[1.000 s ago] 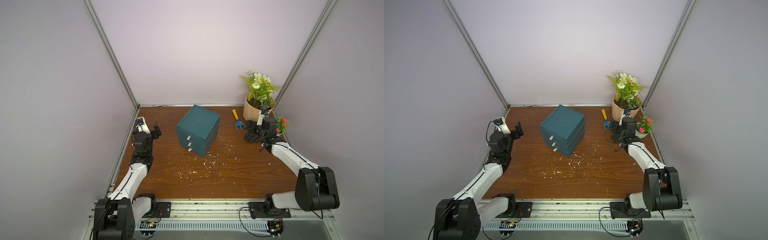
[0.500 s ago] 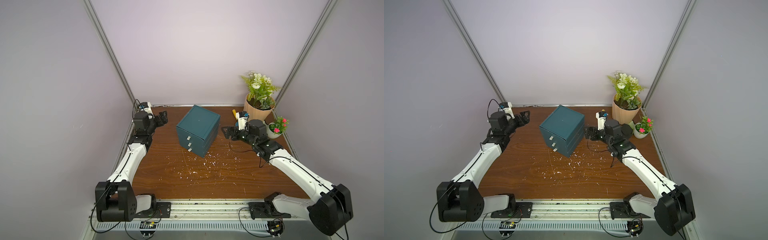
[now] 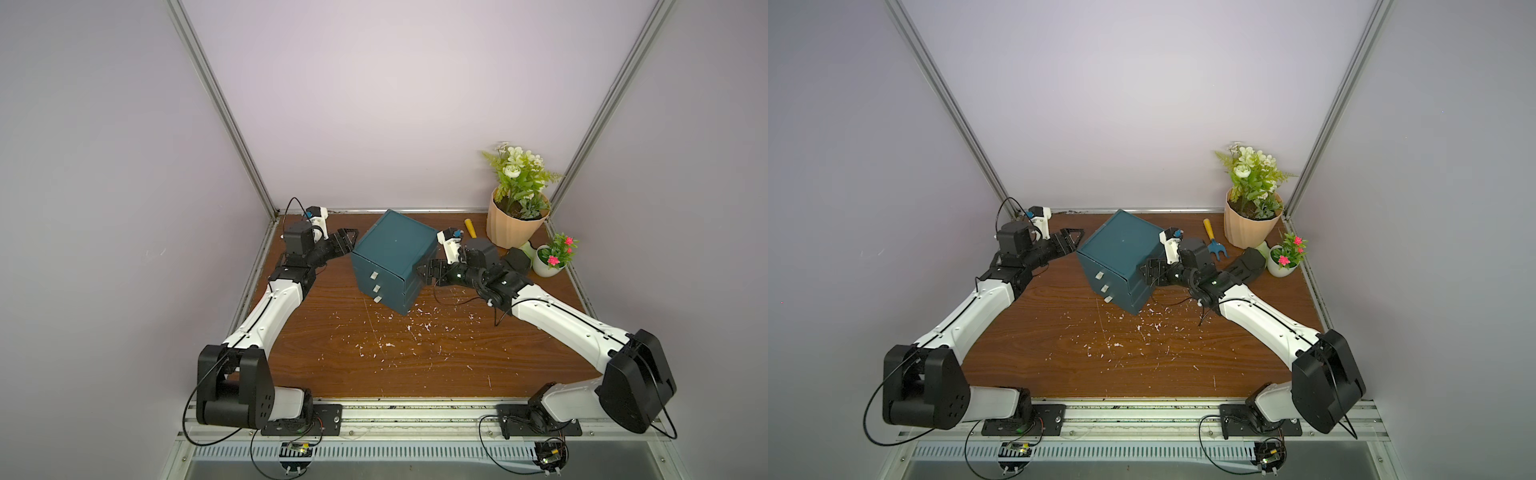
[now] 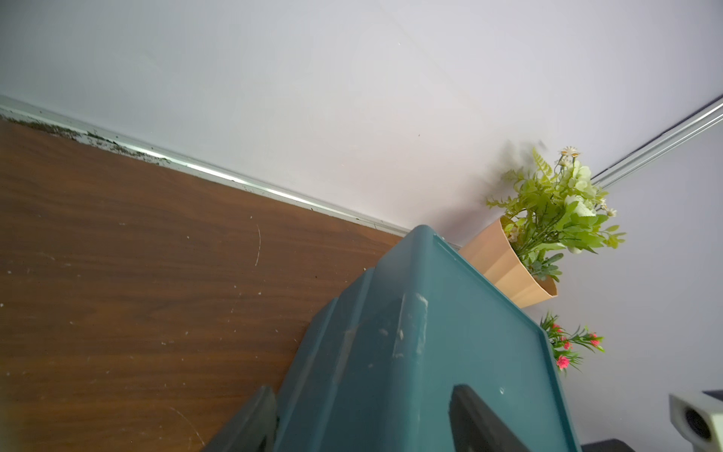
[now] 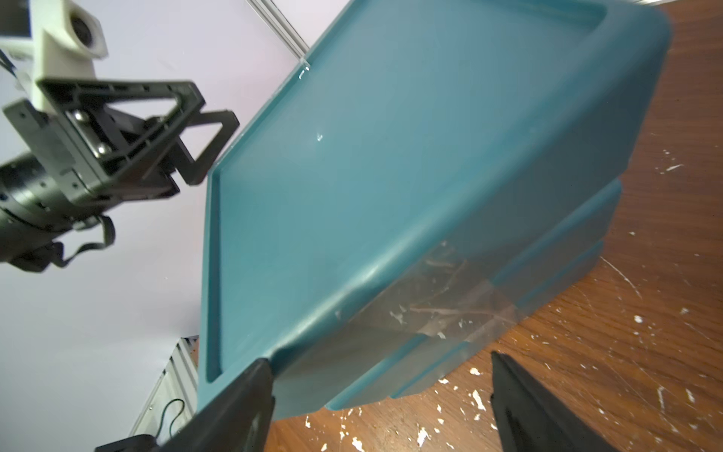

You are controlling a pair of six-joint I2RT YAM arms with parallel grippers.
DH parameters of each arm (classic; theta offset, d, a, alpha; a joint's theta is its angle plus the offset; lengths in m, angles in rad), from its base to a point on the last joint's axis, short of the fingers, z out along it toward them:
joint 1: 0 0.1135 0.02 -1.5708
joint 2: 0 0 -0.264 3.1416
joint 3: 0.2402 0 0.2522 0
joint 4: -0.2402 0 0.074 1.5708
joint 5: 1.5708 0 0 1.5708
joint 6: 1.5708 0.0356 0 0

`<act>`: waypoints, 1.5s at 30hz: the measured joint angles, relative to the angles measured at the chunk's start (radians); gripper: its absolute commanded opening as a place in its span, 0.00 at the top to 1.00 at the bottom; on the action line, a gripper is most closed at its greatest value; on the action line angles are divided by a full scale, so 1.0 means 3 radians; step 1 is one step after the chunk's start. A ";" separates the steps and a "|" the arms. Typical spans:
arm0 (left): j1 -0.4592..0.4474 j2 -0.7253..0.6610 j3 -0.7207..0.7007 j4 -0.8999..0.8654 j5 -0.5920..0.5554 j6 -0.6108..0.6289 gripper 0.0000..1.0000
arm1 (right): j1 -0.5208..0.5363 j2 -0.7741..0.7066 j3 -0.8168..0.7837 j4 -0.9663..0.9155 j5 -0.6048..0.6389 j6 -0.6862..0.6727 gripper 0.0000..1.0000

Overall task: Take the keys out of the drawer
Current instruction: Adjust the storage box at the center of the board.

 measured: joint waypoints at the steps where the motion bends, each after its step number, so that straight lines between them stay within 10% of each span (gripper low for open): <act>1: -0.0004 -0.0039 -0.0038 -0.0003 0.0033 -0.0014 0.30 | 0.0000 0.0025 0.0015 0.0013 -0.0019 0.0009 0.10; 45: -0.0355 -0.0347 -0.0313 -0.0326 0.0093 0.0095 0.34 | -0.0020 0.0235 0.0434 -0.0486 -0.0153 0.0172 0.03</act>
